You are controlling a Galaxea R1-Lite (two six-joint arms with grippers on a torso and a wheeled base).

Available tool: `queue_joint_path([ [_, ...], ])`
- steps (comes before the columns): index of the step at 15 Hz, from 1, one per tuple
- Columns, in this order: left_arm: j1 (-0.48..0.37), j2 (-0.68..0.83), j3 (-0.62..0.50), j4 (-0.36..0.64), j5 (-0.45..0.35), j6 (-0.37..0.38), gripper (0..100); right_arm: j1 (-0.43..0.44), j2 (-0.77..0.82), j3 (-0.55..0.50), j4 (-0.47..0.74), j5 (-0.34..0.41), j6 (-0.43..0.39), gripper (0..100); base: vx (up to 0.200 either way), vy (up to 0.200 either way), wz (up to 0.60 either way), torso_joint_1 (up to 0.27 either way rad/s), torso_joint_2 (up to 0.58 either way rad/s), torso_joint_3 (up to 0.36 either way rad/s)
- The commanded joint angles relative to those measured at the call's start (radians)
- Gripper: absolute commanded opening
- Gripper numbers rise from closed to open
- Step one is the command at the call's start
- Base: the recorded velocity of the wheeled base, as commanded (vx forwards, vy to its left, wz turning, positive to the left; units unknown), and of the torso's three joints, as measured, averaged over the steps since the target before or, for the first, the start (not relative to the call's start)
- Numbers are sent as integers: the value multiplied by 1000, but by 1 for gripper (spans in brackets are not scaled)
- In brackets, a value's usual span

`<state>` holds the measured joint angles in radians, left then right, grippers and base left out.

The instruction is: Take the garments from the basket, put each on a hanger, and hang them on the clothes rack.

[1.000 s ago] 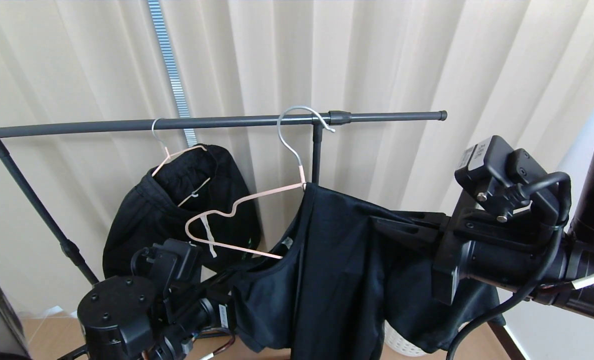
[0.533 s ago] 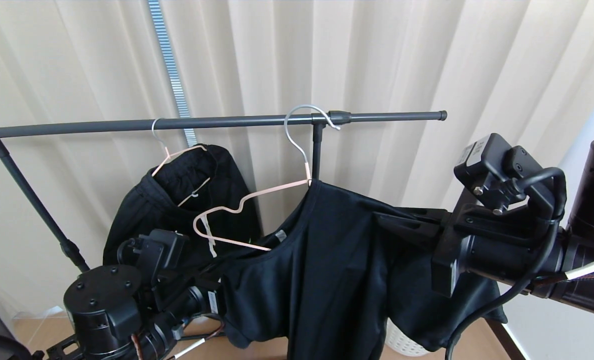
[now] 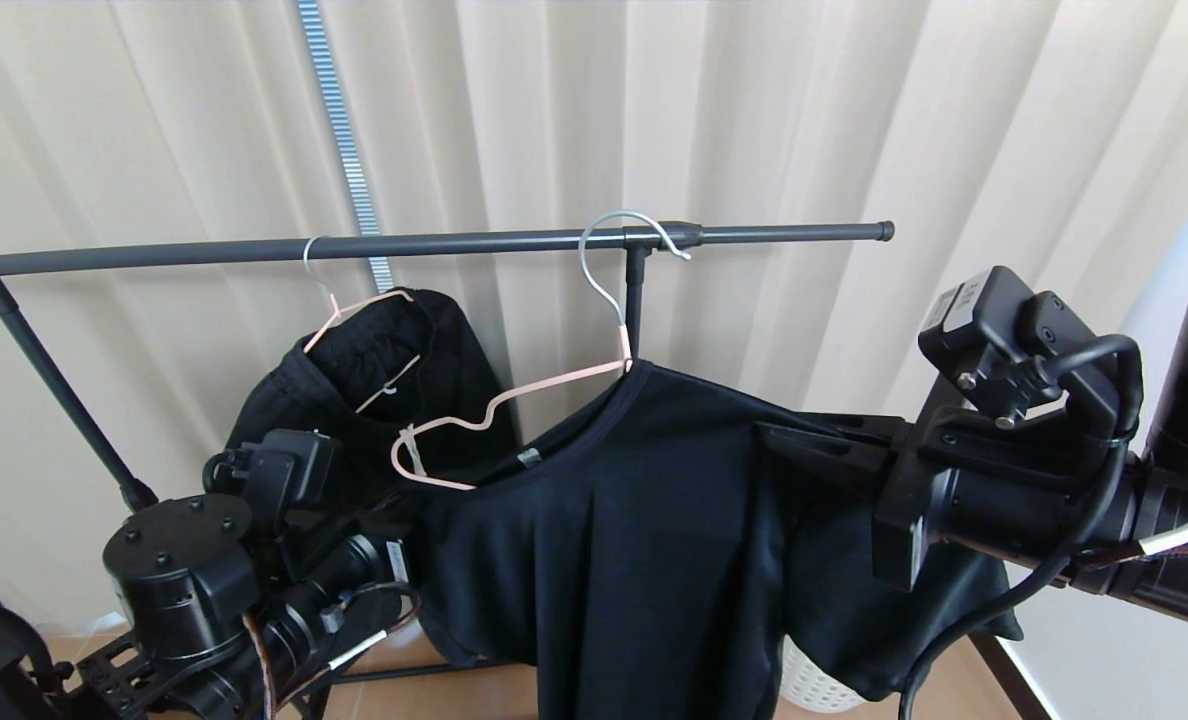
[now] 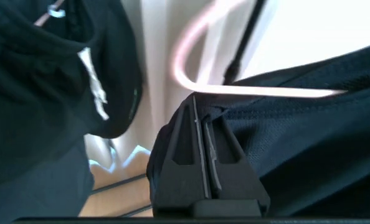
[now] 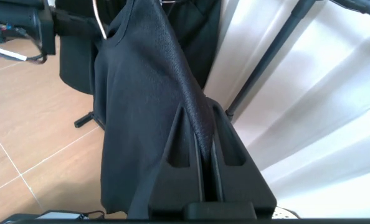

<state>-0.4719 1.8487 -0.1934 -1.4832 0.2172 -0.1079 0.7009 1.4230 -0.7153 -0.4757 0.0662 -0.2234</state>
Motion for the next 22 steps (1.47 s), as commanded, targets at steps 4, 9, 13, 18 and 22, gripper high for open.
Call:
queue_joint_path([
  [4, 68, -6, -27, 1, -1, 19, 0, 0, -4, 2, 0, 0, -11, 0, 0, 0, 0, 0, 0, 0],
  [9, 90, -40, -35, 9, -16, 22, 0, -1, -15, 4, 8, 0, -13, 0, 0, 0, 0, 0, 0, 0],
  [13, 90, -80, -43, 27, -16, 27, 0, -1, -15, 11, 9, -2, -45, 0, 0, 0, 0, 0, 0, 0],
  [18, 104, -126, -55, 75, -16, 31, 0, -24, -18, 20, 9, -2, -90, 0, 0, 0, 0, 0, 0, 0],
  [22, 105, -134, -54, 100, -19, 33, 0, -52, -41, 25, 5, -5, -111, 0, 0, 0, 0, 0, 0, 0],
])
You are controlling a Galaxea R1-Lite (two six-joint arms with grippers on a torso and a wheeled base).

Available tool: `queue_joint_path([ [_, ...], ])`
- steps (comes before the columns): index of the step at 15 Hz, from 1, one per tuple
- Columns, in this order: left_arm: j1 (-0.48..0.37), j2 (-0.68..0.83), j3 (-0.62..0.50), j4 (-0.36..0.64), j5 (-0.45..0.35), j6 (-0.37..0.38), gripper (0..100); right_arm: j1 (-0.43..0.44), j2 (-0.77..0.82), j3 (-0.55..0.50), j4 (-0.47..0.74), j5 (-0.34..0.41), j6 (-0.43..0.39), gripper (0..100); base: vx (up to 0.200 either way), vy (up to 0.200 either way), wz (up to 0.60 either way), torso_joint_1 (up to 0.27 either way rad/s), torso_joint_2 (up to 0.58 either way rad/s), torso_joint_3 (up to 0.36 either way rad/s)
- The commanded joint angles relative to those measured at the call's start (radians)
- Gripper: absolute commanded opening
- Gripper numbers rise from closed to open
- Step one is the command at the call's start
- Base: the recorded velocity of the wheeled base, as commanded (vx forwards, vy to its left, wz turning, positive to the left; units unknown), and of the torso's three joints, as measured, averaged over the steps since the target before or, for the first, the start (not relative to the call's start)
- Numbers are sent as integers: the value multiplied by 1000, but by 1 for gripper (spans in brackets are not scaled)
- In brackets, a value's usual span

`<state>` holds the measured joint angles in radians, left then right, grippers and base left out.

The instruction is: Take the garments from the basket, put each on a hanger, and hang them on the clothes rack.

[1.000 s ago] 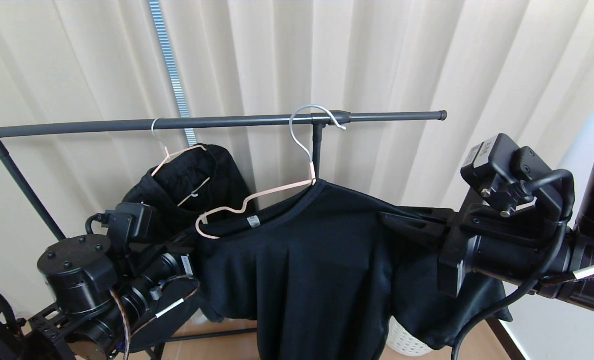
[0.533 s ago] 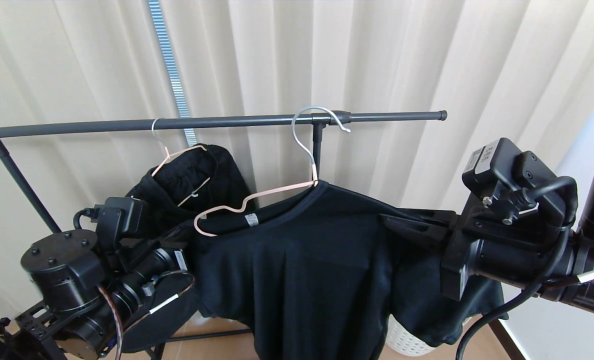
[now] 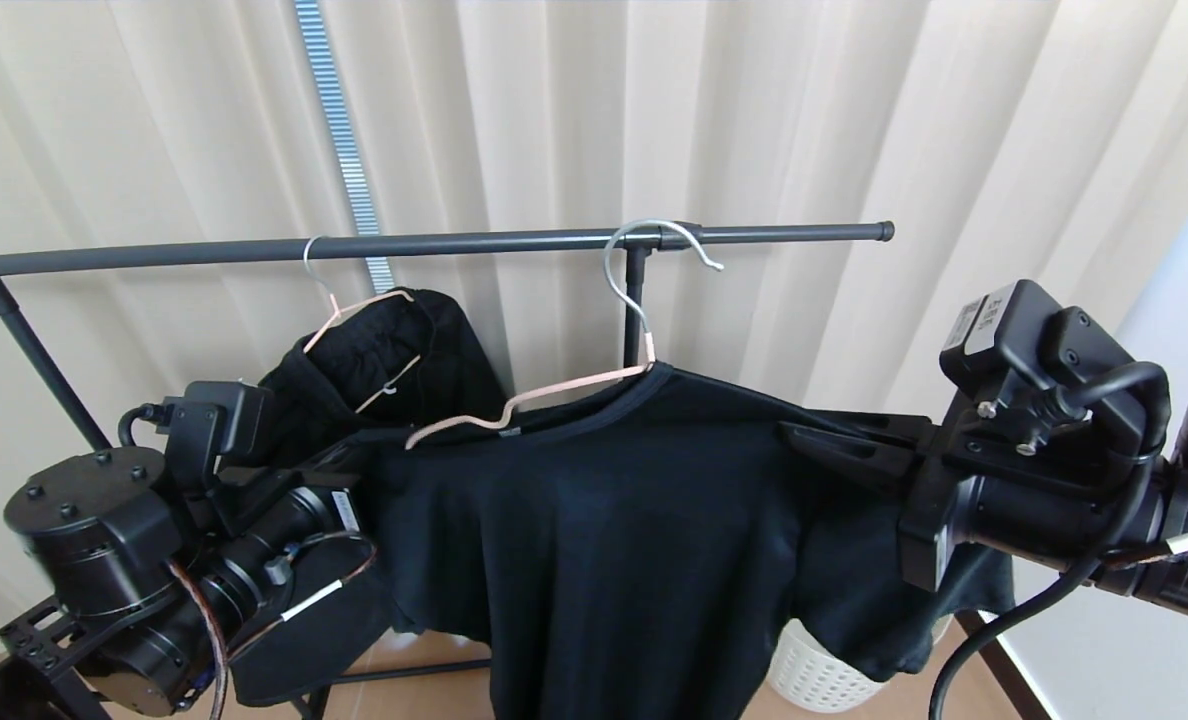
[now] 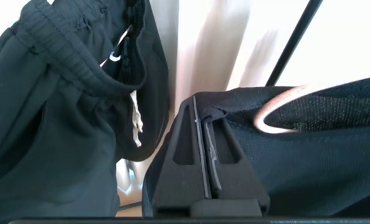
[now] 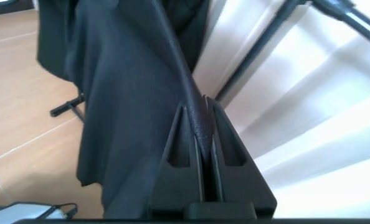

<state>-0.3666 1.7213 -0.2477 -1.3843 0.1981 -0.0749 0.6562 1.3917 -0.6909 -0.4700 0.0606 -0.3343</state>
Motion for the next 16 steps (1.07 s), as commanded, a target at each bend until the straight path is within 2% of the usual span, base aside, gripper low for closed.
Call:
queue_joint_path([
  [1, 0, -6, 1, 1, 0, 0, 0, -7, -10, -1, -2, -1, 0, 0, 0, 0, 0, 0, 0, 0],
  [3, 0, -12, 5, 1, -23, 0, 0, -36, -8, 1, -4, -1, -23, 0, 0, 0, 0, 0, 0, 0],
  [6, -8, -26, 8, 1, -25, 0, 0, -35, -3, 8, -7, 5, -25, 0, 0, 0, 0, 0, 0, 0],
  [11, -77, -63, 34, 2, -23, 0, 0, 40, 72, 10, -13, 7, -17, 0, 0, 0, 0, 0, 0, 0],
  [15, -89, -69, 39, 4, -22, 1, 0, 51, 73, -1, -21, 7, 18, 0, 0, 0, 0, 0, 0, 0],
  [16, -89, -69, 39, 2, -22, 1, 0, 51, 75, 2, -55, 4, 31, 0, 0, 0, 0, 0, 0, 0],
])
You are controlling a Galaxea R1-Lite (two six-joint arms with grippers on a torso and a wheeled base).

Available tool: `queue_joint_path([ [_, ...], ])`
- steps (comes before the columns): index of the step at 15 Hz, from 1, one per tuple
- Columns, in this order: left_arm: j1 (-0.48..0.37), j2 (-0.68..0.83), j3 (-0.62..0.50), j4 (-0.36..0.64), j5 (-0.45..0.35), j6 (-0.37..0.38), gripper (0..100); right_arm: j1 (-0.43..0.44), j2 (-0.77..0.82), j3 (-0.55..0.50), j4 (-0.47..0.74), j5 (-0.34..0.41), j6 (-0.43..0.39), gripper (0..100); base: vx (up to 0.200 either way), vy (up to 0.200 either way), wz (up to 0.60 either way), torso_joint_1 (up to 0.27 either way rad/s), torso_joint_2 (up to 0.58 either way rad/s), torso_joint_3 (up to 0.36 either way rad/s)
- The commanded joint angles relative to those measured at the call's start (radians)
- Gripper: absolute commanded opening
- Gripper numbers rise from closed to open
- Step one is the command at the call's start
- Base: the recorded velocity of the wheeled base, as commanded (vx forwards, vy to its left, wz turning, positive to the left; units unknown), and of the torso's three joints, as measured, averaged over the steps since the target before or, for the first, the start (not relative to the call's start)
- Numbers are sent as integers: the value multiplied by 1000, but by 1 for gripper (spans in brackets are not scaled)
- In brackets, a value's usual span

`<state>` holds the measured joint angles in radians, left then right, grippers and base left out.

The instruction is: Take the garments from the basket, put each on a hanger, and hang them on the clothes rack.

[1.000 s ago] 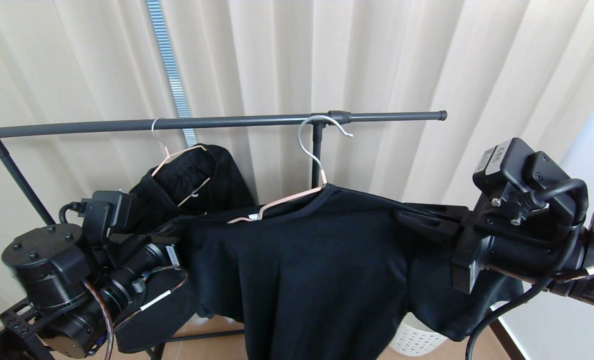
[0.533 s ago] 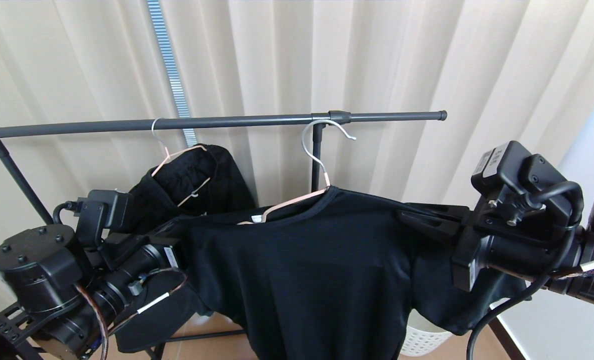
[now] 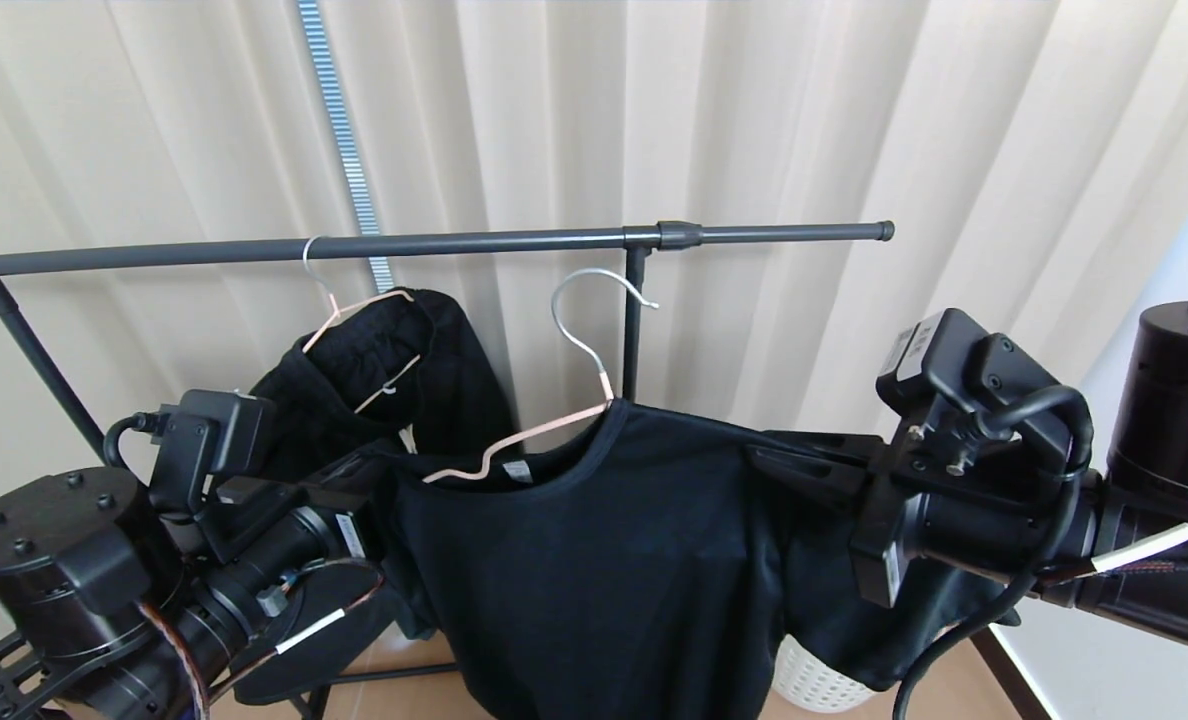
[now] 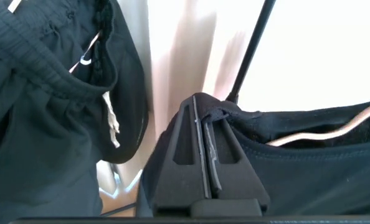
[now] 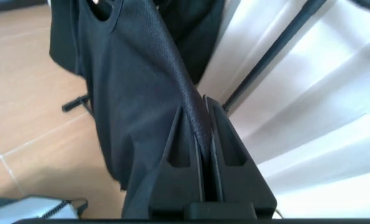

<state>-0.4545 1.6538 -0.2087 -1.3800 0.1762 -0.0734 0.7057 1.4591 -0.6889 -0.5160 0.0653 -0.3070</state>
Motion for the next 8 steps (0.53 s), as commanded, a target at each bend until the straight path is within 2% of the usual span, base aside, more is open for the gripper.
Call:
queue_joint_path([
  [1, -3, -2, 2, -1, 0, 0, 0, 1, 10, 5, -45, -2, 16, 0, 0, 0, 0, 0, 0, 0],
  [6, -10, -11, 3, -2, 0, 21, 0, 3, 43, 8, -67, -32, 19, 0, 0, 0, 0, 0, 0, 0],
  [8, -24, -14, 8, -2, 3, 21, 0, 49, 83, 8, -72, -33, 20, 0, 0, 0, 0, 0, 0, 0],
])
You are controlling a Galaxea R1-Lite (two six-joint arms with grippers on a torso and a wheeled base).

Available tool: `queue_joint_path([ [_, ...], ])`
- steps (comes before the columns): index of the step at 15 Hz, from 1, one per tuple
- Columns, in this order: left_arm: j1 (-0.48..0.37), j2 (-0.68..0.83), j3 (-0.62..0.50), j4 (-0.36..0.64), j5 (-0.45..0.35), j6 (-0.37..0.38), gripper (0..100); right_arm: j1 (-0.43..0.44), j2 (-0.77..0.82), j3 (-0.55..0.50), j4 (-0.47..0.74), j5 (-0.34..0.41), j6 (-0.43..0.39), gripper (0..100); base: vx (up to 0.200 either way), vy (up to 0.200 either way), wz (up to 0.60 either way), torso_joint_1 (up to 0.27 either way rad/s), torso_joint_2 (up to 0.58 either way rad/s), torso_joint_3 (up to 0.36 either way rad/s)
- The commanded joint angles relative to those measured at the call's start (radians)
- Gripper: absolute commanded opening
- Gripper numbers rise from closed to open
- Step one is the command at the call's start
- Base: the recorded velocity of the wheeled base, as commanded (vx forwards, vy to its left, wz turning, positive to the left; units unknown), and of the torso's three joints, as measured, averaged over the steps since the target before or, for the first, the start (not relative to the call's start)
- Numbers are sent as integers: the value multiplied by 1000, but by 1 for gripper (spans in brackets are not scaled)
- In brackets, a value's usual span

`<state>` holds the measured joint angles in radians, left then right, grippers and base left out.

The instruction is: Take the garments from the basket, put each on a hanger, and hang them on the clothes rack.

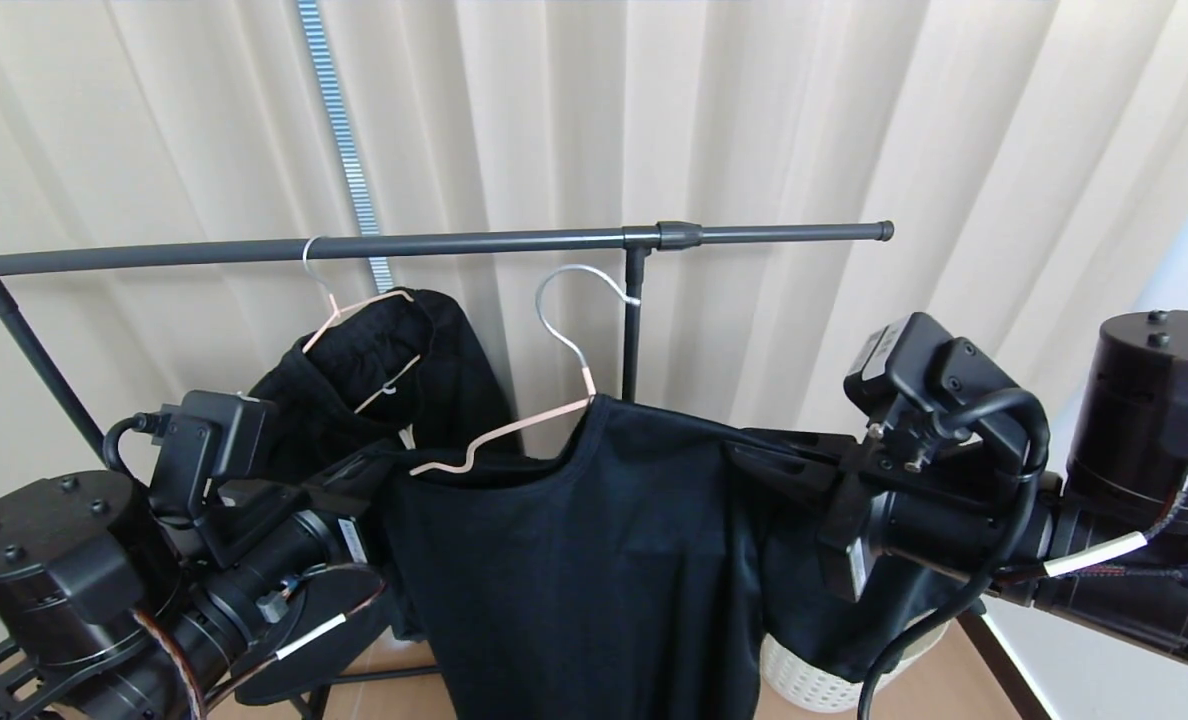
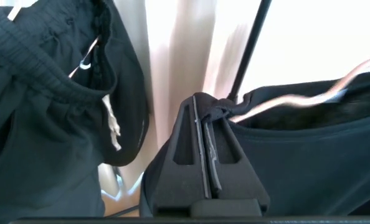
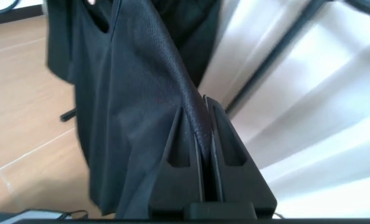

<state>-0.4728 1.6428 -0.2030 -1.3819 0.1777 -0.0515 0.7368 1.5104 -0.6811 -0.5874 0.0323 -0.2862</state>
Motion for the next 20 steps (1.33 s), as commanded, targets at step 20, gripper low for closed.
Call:
queue_joint_path([
  [20, 63, 11, -7, 1, 17, 70, 0, 59, 57, 26, -161, -134, 42, 0, 0, 0, 0, 0, 0, 0],
])
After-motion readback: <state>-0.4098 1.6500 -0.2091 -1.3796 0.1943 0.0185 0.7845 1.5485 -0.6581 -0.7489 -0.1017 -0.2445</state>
